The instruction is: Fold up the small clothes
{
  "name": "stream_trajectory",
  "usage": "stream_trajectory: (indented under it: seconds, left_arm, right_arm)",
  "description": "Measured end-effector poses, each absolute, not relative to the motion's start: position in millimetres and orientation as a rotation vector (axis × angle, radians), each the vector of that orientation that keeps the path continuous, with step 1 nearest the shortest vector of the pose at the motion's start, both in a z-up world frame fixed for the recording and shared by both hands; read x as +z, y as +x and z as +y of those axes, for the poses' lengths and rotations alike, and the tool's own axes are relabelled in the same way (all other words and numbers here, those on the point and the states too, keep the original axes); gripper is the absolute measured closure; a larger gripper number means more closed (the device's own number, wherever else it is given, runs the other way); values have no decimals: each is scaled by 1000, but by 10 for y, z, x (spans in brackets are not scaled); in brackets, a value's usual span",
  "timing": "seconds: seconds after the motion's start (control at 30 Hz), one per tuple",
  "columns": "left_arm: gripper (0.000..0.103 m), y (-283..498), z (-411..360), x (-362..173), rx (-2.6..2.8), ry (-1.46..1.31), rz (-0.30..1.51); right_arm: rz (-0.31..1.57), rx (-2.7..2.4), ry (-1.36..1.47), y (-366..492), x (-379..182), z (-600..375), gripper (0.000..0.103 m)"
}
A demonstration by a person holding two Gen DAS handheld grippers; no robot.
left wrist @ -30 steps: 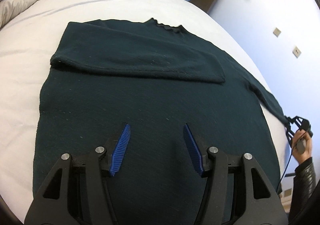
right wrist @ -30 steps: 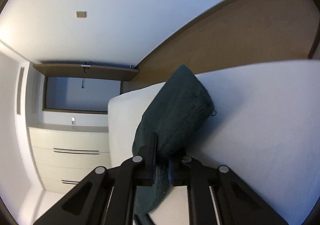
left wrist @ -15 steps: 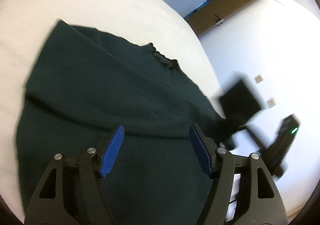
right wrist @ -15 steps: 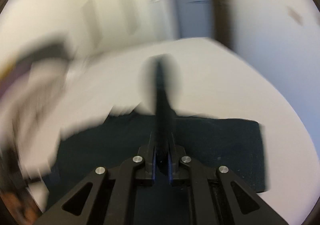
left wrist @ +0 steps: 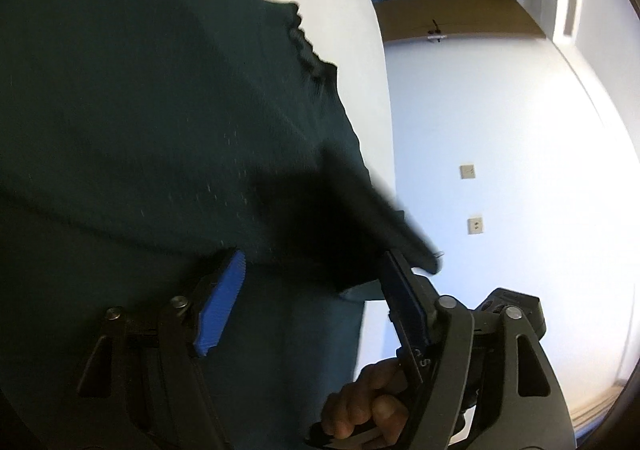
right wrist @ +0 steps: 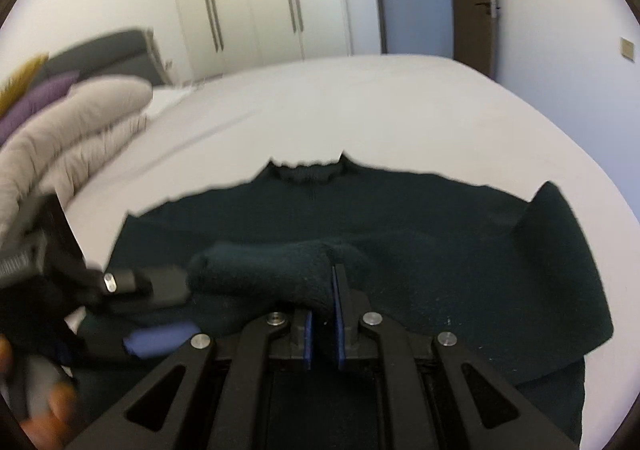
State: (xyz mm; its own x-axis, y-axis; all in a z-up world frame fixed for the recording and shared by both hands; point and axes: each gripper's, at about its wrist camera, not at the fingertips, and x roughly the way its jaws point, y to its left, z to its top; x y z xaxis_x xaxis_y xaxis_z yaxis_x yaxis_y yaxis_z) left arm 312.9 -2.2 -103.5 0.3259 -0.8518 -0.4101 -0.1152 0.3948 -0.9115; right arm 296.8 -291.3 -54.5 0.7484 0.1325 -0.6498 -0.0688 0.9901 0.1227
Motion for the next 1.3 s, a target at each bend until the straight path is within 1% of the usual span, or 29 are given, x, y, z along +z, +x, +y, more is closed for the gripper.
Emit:
stream_trajectory:
  seconds: [0.1, 0.3, 0.37, 0.4, 0.5, 0.6, 0.63, 0.67, 0.7, 0.73, 0.77, 0.83, 0.87, 0.9, 0.97, 1.07, 1.17, 1.23, 1.3]
  left_arm:
    - [29, 3185, -38, -1103, -620, -1148, 1155]
    - [29, 3271, 63, -1045, -645, -1220, 1093]
    - [27, 3290, 84, -1050, -635, -1227, 1065]
    - [24, 3284, 83, -1062, -621, -1207, 1080]
    - [24, 3311, -7, -1176, -621, -1202, 1146]
    - [24, 3371, -88, -1178, -635, -1185, 1150]
    - [28, 3353, -91, -1171, -634, -1174, 1159]
    - [35, 3367, -110, -1167, -635, -1162, 1168]
    - [60, 3410, -152, -1169, -640, -1140, 1186]
    - [79, 3453, -198, -1173, -640, -1105, 1213]
    - [79, 3479, -224, -1176, -630, -1075, 1227]
    - [95, 3502, -235, -1166, -630, -1042, 1217]
    - [95, 3494, -212, -1153, -625, -1035, 1209]
    - [96, 3499, -190, -1141, -624, -1032, 1200]
    - [96, 3535, -144, -1093, -615, -993, 1180]
    - [97, 3607, -50, -956, -569, -882, 1129]
    - [97, 3656, 66, -829, -527, -774, 1088]
    - [97, 3651, 95, -790, -519, -719, 1080]
    - [97, 3623, 127, -761, -506, -662, 1070]
  right_arm:
    - [741, 133, 52, 2963, -625, -2790, 93]
    - [779, 142, 35, 2972, -781, -2730, 93]
    - [776, 138, 28, 2965, -784, -2722, 93]
    - [780, 140, 37, 2971, -788, -2730, 93]
    - [785, 142, 53, 2986, -816, -2730, 93]
    - [792, 149, 41, 2975, -839, -2696, 92]
    - [793, 152, 36, 2971, -844, -2685, 92]
    - [794, 154, 33, 2970, -848, -2677, 91]
    - [797, 157, 34, 2973, -851, -2675, 89]
    - [799, 162, 38, 2977, -852, -2676, 89]
    - [803, 166, 44, 2981, -854, -2681, 87]
    - [811, 177, 68, 2985, -856, -2714, 81]
    - [821, 187, 107, 2972, -852, -2769, 69]
    - [829, 191, 140, 2951, -848, -2819, 53]
    - [837, 198, 277, 2830, -843, -3042, 39]
    - [816, 205, 561, 2555, -886, -3542, 38]
    - [763, 178, 848, 2338, -1031, -4098, 38]
    - [729, 145, 1003, 2279, -1157, -4414, 36]
    - [696, 138, 1173, 2278, -1317, -4673, 37]
